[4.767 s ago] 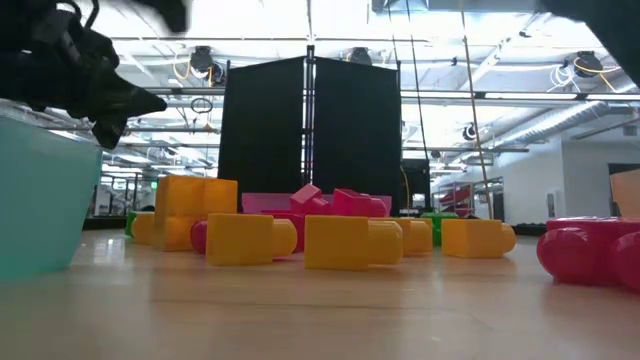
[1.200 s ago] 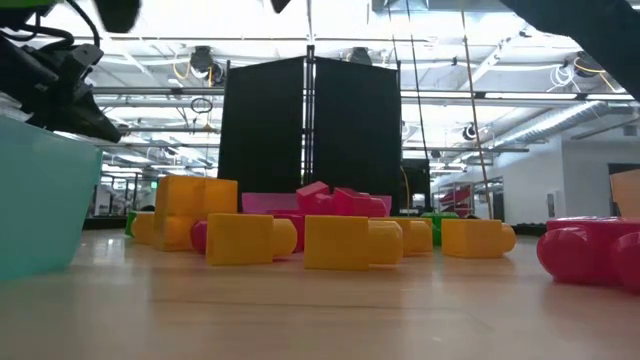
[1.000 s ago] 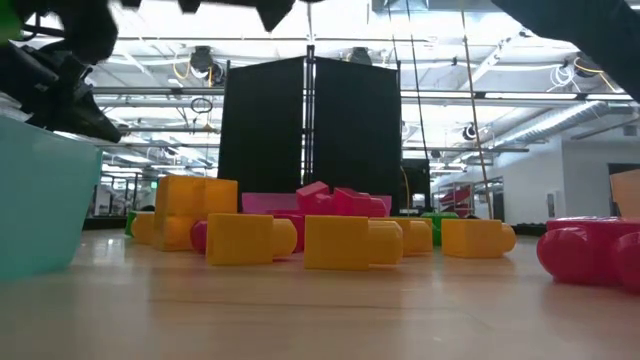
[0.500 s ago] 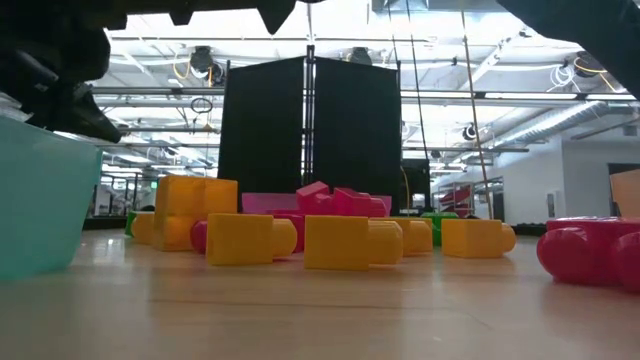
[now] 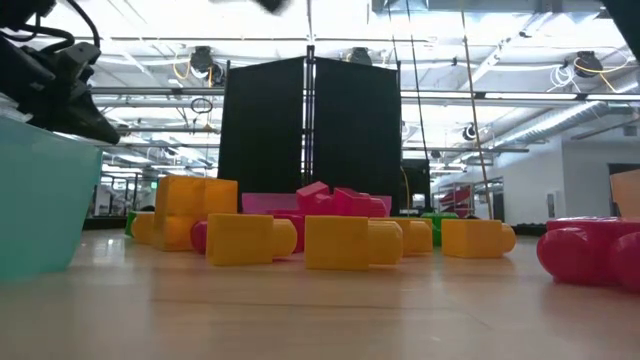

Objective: Sort blocks
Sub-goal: Put the yellow game piece into the orange bin

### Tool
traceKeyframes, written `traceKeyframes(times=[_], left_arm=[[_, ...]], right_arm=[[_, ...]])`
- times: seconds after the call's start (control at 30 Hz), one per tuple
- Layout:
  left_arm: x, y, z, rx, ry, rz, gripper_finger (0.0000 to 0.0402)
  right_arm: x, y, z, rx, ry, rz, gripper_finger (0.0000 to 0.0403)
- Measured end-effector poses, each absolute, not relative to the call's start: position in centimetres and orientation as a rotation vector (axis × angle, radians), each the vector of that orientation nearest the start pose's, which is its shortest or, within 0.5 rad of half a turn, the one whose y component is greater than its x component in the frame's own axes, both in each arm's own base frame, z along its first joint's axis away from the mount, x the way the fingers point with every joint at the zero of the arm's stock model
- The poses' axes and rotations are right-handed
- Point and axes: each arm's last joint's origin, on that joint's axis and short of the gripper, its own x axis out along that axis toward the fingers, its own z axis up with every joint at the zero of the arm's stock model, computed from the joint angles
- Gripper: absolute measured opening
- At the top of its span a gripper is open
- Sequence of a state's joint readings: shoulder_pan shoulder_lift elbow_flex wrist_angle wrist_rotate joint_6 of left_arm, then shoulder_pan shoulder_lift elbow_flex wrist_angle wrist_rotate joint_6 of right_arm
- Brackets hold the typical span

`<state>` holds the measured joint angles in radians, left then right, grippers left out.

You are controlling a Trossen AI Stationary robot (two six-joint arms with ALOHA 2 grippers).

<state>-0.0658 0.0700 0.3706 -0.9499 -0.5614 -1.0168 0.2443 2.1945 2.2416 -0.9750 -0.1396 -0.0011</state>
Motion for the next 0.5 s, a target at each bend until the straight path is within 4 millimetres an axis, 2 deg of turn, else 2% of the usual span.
traceKeyframes(times=[0.07, 0.17, 0.27, 0.33, 0.5], left_arm=[[4.7, 1.2, 19.6, -0.763, 0.321, 0.736, 0.0004], [4.7, 1.2, 19.6, -0.762, 0.321, 0.736, 0.0004], [4.7, 1.2, 19.6, -0.761, 0.321, 0.737, 0.0004], [4.7, 1.2, 19.6, -0.762, 0.321, 0.736, 0.0004], [4.7, 1.2, 19.6, -0.763, 0.323, 0.732, 0.0004]], right_arm=[[44.3, 11.8, 30.8, -0.087, 1.080, 0.272, 0.0280], [43.3, 12.5, 30.1, -0.114, 1.191, 0.208, 0.0279], [43.3, 14.1, 28.5, -0.143, 1.217, 0.204, 0.0279], [43.5, 14.8, 26.6, -0.149, 1.229, 0.186, 0.0279], [44.0, 14.8, 23.1, -0.078, 1.237, 0.121, 0.0279]])
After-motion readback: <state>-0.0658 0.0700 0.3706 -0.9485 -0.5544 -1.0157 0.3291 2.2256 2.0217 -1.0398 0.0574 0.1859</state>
